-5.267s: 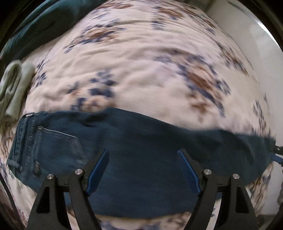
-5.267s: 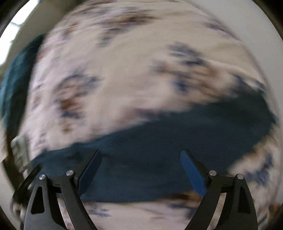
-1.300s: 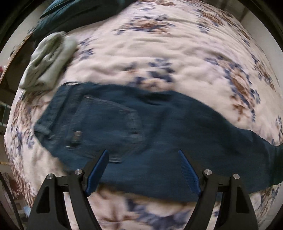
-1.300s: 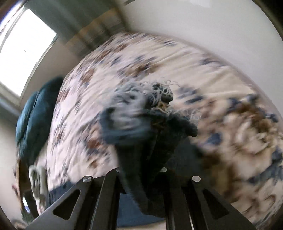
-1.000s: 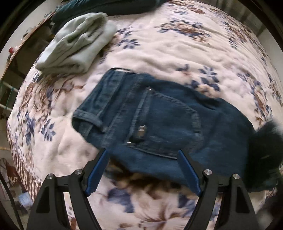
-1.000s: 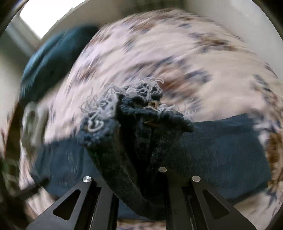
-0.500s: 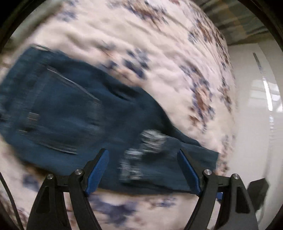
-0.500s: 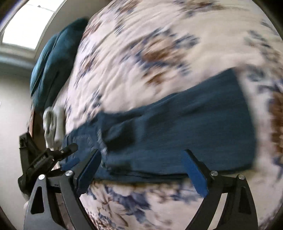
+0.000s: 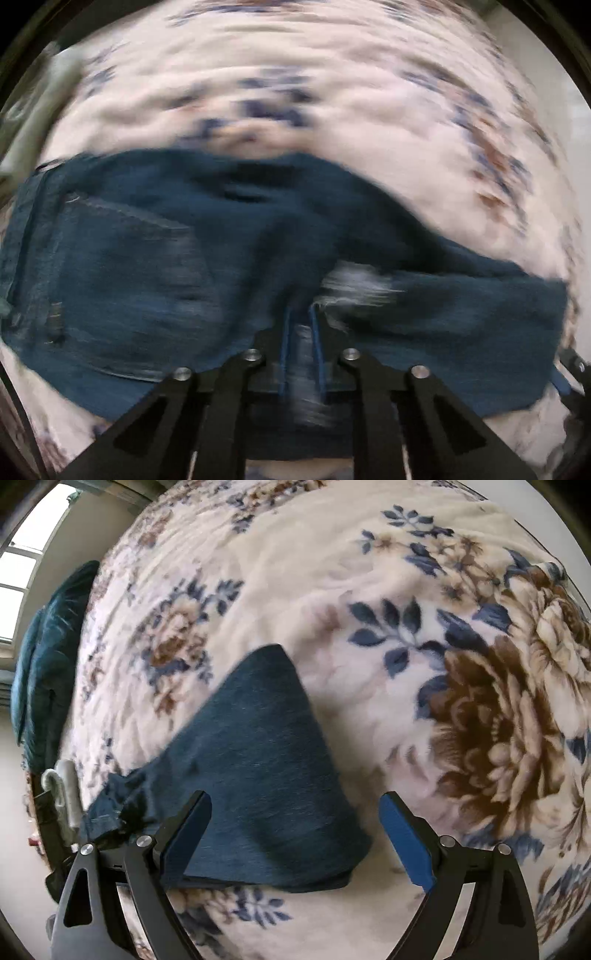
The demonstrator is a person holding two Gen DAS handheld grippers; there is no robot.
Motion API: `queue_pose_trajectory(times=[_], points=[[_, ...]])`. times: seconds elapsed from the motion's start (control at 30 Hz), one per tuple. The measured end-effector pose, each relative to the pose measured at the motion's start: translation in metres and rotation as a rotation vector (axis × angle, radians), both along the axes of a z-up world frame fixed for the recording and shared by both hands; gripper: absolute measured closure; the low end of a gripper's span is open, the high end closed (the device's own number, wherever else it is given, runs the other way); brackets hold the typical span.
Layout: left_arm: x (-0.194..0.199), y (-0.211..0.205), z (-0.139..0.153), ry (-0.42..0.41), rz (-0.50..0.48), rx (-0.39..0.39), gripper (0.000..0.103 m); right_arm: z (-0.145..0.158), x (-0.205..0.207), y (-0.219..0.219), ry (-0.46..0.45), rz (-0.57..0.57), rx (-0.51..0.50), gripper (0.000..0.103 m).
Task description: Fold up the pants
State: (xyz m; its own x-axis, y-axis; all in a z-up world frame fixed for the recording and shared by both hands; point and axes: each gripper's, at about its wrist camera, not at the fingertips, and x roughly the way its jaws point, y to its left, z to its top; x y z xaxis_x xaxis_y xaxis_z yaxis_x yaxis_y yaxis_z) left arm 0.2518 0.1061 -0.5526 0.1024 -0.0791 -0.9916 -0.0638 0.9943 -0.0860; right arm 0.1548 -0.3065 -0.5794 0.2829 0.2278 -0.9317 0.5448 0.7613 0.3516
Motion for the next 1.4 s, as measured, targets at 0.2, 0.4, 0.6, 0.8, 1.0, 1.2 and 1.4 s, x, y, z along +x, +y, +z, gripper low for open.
queue_pose_trajectory(times=[0.2,0.4,0.6,0.8,1.0,1.2,1.4], points=[[-0.004,0.018,0.019,0.005,0.075,-0.137,0.086,-0.015,-0.001,-0.007,0.029,-0.008,-0.017,0.034],[-0.017,-0.051,0.055,-0.094,-0.084,-0.256,0.039,-0.053,0.013,-0.011,0.158,-0.013,0.004,0.053],[-0.008,-0.11,0.023,-0.087,-0.268,-0.118,0.039,-0.004,0.024,0.014,0.096,0.06,-0.13,0.042],[0.004,-0.097,-0.006,-0.041,-0.292,-0.073,0.039,-0.003,0.037,0.047,0.095,0.192,-0.276,0.041],[0.003,-0.097,-0.004,-0.037,-0.301,-0.051,0.039,-0.033,0.051,0.04,0.181,0.2,-0.291,0.04],[-0.009,-0.064,0.044,-0.092,-0.208,-0.061,0.039,-0.025,0.059,0.054,0.203,0.239,-0.336,0.027],[-0.034,0.057,0.081,-0.085,0.05,-0.055,0.019,-0.003,0.052,0.094,0.16,0.295,-0.379,0.012]])
